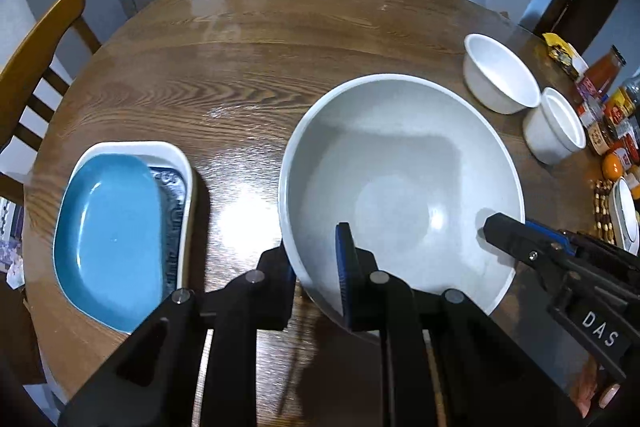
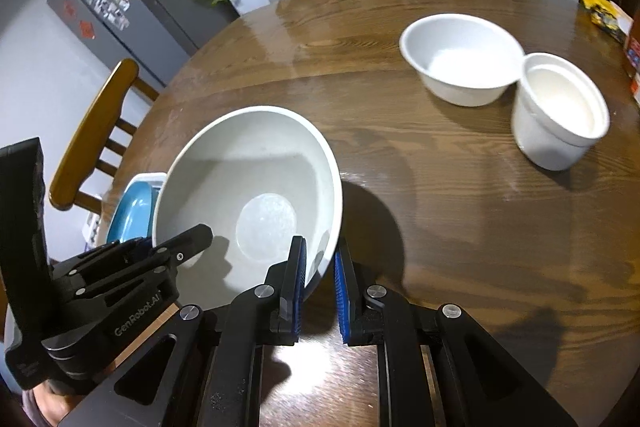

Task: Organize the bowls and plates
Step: 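Slide the large white bowl with both grippers beside the plate stack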

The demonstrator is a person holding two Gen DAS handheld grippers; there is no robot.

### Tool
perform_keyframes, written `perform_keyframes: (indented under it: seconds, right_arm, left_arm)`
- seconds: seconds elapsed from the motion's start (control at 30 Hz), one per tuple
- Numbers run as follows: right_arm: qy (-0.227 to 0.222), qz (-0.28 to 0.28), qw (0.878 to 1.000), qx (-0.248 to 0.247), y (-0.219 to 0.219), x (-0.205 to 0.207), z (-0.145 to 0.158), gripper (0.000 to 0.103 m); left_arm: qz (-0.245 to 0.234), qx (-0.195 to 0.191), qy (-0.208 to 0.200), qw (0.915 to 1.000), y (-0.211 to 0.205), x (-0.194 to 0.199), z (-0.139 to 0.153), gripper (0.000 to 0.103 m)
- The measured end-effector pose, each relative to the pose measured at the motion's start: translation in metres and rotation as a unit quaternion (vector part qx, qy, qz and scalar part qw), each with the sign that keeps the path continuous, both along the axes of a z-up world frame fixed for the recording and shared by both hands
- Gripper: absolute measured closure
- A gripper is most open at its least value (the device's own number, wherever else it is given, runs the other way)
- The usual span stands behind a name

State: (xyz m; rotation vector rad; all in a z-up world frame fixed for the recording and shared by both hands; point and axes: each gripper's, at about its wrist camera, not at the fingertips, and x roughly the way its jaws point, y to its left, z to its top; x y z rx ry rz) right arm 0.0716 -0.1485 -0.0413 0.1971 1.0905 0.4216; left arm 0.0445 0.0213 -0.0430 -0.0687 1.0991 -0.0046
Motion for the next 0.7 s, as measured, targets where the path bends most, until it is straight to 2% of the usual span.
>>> perform_keyframes:
  seconds: [0.27,0.53,0.57,0.6,0.63,0.67,0.7]
  right_arm:
    - [0.019,0.007,1.000,0.000,0.014,0.004,-0.009,0.088]
    - [0.030,0.013,0.999,0.004,0.014,0.005,-0.011,0.088]
    - [0.031,0.014,0.999,0.007,0.014,0.005,-0.011,0.088]
    - [0.032,0.014,0.999,0.008,0.014,0.006,-0.010,0.088]
    - [0.036,0.013,0.999,0.007,0.014,0.006,-0.010,0.088]
    - [0.037,0.011,0.999,0.003,0.013,0.005,-0.010,0.083]
    - [0.036,0.008,0.999,0.001,0.011,0.005,-0.009,0.074]
  left_arm:
    - [0.011,0.000,0.017,0.9998,0.010,0.005,-0.010,0.087]
    - [0.022,-0.008,0.027,0.9994,0.020,0.010,-0.018,0.082]
    - [0.022,-0.008,0.028,0.9993,0.020,0.011,-0.018,0.075]
    - [0.022,-0.007,0.027,0.9994,0.020,0.010,-0.018,0.061]
    - [0.022,-0.006,0.025,0.9994,0.020,0.010,-0.017,0.053]
    - [0.023,-0.004,0.022,0.9995,0.022,0.010,-0.016,0.045]
    - [0.023,-0.002,0.018,0.9996,0.022,0.009,-0.015,0.043]
